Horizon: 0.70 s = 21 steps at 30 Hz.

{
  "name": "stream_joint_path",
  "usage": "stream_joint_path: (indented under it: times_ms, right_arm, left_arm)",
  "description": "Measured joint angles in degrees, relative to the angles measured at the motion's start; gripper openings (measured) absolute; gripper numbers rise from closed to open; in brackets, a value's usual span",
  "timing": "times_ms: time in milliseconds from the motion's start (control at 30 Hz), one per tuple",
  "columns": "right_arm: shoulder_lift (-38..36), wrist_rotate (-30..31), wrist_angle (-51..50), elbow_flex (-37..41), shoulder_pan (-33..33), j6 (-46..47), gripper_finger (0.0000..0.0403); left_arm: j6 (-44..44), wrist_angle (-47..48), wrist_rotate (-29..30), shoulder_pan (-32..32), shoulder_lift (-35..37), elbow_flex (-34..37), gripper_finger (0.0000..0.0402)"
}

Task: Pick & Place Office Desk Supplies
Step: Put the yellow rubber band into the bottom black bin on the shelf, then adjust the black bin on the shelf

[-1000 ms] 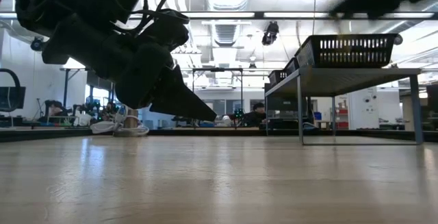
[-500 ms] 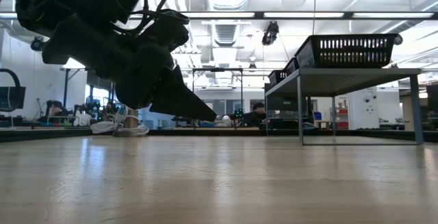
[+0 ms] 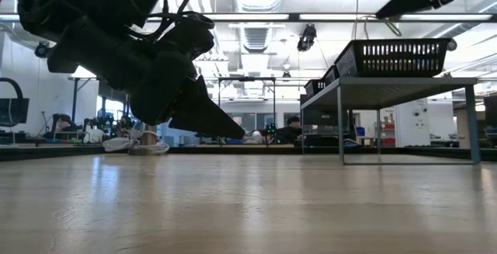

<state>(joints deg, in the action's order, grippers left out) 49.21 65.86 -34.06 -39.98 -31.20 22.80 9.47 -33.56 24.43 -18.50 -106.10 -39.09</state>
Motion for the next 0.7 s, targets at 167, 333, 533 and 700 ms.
stream_joint_path:
  times_ms: [167,333,533,700]
  right_arm:
    - [-1.88,0.09,-0.23,0.06,0.03,-0.14,0.0012]
    - [-4.74,-1.45,-1.60,0.06,0.02,0.82,0.0051]
    - [-8.64,0.24,-7.26,0.06,0.00,7.04,0.0112]
    - [-11.88,-7.54,-7.24,0.04,0.00,8.39,0.0131]
  left_arm:
    - [0.00,0.00,0.00,0.00,0.00,0.00,0.0168]
    - [0.00,0.00,0.00,0.00,0.00,0.00,0.0168]
    - [0.02,0.02,0.00,0.00,0.00,0.00,0.0168]
    - [0.02,0.02,0.00,0.00,0.00,0.00,0.0168]
